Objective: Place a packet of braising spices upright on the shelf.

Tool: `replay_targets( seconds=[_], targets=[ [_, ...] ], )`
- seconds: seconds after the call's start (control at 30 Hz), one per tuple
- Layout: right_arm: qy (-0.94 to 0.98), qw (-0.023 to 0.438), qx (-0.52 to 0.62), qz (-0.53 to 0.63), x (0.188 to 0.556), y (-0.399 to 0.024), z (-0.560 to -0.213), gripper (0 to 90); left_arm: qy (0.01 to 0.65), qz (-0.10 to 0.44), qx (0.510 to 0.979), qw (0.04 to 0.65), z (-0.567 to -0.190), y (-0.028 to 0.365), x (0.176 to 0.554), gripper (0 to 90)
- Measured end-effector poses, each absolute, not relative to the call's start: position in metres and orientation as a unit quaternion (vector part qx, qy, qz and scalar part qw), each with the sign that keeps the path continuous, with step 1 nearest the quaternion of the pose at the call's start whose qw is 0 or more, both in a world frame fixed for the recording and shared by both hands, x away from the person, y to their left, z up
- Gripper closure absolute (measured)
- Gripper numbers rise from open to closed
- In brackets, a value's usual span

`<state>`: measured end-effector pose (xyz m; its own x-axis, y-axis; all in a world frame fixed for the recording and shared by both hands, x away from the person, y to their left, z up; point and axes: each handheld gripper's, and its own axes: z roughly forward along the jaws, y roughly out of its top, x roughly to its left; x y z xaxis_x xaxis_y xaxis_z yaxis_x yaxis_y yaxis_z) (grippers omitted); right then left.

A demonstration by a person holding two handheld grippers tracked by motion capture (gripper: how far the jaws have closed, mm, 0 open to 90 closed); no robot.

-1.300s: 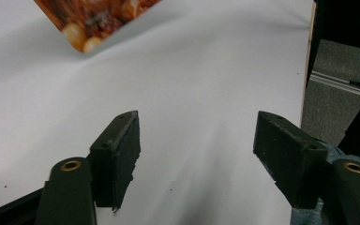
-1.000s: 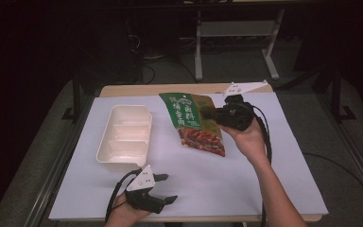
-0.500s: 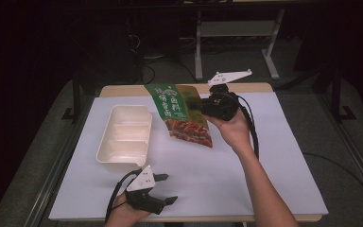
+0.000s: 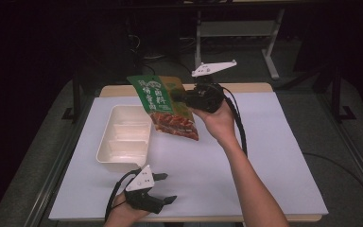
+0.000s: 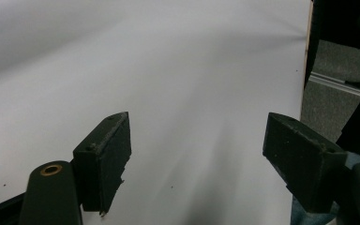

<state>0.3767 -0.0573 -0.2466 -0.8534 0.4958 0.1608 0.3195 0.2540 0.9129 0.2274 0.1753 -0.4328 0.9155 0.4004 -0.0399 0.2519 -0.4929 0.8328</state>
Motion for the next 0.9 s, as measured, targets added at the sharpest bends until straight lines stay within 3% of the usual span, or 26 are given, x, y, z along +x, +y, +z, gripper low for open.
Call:
replay_targets(
  seconds=[0.9],
  targets=[
    [0.798,0.063,0.231,0.554,0.394,0.008,-0.246,90.0,0.18,0.088,0.865,0.46,-0.433,0.174,0.225,23.0]
  ],
)
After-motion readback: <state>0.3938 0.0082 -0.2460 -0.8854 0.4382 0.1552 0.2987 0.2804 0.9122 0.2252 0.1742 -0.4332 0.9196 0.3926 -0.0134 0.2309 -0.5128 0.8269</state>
